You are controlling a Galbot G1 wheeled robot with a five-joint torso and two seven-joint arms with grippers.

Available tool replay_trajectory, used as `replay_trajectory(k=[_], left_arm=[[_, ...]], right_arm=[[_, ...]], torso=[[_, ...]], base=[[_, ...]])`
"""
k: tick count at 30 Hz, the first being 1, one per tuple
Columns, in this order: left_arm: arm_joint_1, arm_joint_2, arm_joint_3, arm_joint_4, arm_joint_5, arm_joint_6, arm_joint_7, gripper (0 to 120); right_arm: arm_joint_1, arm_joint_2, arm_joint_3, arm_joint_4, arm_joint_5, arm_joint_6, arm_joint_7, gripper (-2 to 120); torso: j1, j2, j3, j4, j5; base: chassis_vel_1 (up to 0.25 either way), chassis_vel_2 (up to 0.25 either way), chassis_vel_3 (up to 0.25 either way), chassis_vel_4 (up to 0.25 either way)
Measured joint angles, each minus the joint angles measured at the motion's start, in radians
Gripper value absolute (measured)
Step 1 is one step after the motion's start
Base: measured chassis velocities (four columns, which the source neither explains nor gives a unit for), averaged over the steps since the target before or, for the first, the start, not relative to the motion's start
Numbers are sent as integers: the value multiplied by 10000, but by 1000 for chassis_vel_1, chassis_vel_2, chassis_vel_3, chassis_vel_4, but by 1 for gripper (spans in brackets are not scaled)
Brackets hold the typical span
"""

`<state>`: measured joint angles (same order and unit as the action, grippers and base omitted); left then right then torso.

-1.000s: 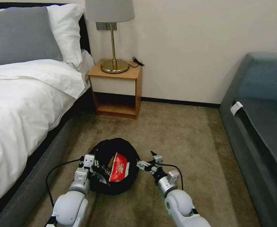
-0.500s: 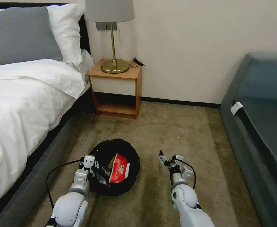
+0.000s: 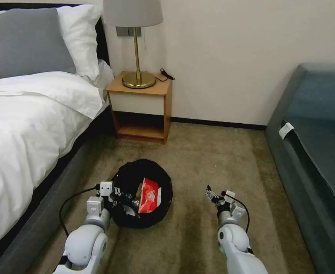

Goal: Pick up the trash bin, then pick up the garbage on the floor and place it into the trash bin.

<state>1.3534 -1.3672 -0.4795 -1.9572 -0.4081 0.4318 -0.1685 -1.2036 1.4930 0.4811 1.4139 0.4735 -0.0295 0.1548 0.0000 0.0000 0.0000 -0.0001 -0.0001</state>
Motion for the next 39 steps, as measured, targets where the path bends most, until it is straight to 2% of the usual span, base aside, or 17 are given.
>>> replay_trajectory(k=[1,3,4,5,6,7,9,11,13,15,18,23,31,34,35,37,39], left_arm=[[0,0,0,0,0,0,0,1],[-417,-202,-208,580,-1542,-512,-124,1],[-417,-202,-208,580,-1542,-512,-124,1],[-546,-265,-291,757,-2039,-621,-183,1],[-758,-350,-466,1064,-3004,-725,-369,1],[-758,-350,-466,1064,-3004,-725,-369,1],[-1034,-519,-685,1480,-4252,-815,-845,1],[-1103,-572,-712,1579,-4534,-834,-1028,1],[-1334,-766,-797,1887,-5189,-890,-1568,1],[-1404,-832,-837,1979,-5292,-902,-1689,1],[-1728,-1023,-861,2258,-5669,-994,-2286,1],[-1948,-1142,-828,2322,-5747,-923,-2806,1],[-2260,-1207,-743,2355,-5665,-309,-3761,1],[-2476,-1230,-719,2463,-5486,267,-4414,1],[-2476,-1230,-719,2463,-5486,267,-4414,1],[-2601,-1236,-653,2571,-5293,696,-4699,1],[-2622,-1249,-613,2613,-5271,772,-4744,1]], right_arm=[[0,0,0,0,0,0,0,100],[-68,-24,-1,47,-109,29,-21,100],[-68,-24,-1,47,-109,29,-21,100],[-84,-24,-1,116,-108,29,-23,100],[-91,-19,8,194,-103,24,-23,100],[-91,-19,8,194,-103,24,-23,100],[-102,-11,36,223,-103,24,-33,100],[-110,-8,46,222,-103,25,-36,100],[-140,-4,70,216,-104,40,-58,100],[-149,-3,79,203,-106,51,-67,100],[-169,-6,98,187,-106,69,-98,100],[-173,-18,115,192,-97,70,-111,100],[-206,-10,124,183,-96,101,-171,100],[-206,8,127,178,-98,134,-205,100],[-206,8,127,178,-98,134,-205,100],[-224,15,158,177,-99,193,-257,100],[-238,17,179,171,-99,236,-295,100]], torso=[[0,0,0,0,0],[0,0,0,-1,1],[0,0,0,-1,1],[0,0,0,0,1],[0,0,0,0,1],[0,0,0,0,1],[0,0,0,2,1],[0,0,0,2,2],[0,0,0,0,1],[0,0,0,1,1],[0,0,0,2,2],[0,0,0,0,2],[0,0,0,1,2],[0,0,0,1,1],[0,0,0,1,1],[0,0,0,1,2],[0,0,0,1,2]], base=[[0,0,0,0],[0,0,0,0],[0,0,0,0],[0,0,0,0],[0,0,0,0],[0,0,0,0],[0,0,0,0],[0,0,0,0],[0,0,0,0],[0,0,0,0],[0,0,0,0],[0,0,0,0],[0,0,0,0],[0,0,0,0],[0,0,0,0],[0,0,0,0],[0,0,0,0]])
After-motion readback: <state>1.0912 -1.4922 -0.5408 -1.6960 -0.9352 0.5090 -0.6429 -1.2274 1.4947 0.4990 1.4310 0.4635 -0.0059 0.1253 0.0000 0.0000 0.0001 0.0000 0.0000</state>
